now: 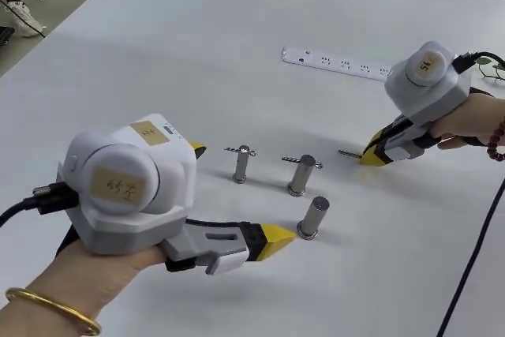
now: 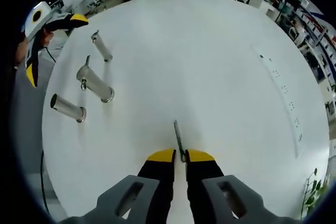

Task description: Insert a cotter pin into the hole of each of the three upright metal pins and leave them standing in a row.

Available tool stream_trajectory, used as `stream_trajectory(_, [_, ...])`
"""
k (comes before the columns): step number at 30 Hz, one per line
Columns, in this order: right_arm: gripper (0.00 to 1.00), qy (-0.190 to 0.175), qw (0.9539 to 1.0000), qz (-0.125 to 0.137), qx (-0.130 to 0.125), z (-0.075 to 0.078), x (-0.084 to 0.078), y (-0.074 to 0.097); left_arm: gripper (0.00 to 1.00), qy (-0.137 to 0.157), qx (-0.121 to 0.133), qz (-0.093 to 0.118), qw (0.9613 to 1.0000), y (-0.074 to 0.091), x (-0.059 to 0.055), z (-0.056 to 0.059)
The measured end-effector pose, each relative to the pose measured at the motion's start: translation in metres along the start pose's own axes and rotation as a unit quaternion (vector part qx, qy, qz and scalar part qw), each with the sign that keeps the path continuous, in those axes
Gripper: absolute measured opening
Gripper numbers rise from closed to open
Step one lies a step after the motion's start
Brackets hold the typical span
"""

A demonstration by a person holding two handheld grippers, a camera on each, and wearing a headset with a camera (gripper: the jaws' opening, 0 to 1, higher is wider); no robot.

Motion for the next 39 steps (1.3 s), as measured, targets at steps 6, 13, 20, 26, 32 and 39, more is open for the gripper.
stream_trajectory(6, [0.0,0.01,0.9999,-0.01,-0.003,0.0,0.001,0.001,0.9,-0.001,0.0,-0.004,1.0,-0.001,0.0,-0.001])
stream_trajectory(13, [0.0,0.016,0.9994,-0.008,-0.029,0.002,-0.001,0.001,0.89,-0.001,0.004,0.0,1.0,-0.002,0.002,-0.004])
stream_trajectory(20, [0.0,-0.006,0.9993,0.019,-0.031,0.003,-0.002,0.001,0.89,0.0,0.004,-0.005,1.0,-0.003,0.0,-0.003])
stream_trajectory(26, [0.0,-0.01,0.9984,0.043,-0.037,0.002,0.002,0.005,0.88,0.004,0.006,-0.007,1.0,-0.003,-0.003,-0.005])
stream_trajectory(32, [0.0,0.003,0.9971,0.059,-0.047,-0.005,0.006,0.014,0.83,0.013,0.005,-0.006,0.9999,-0.002,-0.002,-0.005])
stream_trajectory(39, [0.0,0.02,0.9946,0.082,-0.059,-0.02,0.018,0.028,0.79,0.021,-0.003,0.001,0.9998,-0.001,0.003,-0.002])
Point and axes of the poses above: the centre of the closed fingertips' face, and the gripper's own axes: y roughly backward along the fingers, z roughly to its right, x roughly out of its top, the point moved 1 cm from there along y, roughly backward along the fingers, and after that the axes turned 6 degrees about x, right-handed, at the moved point
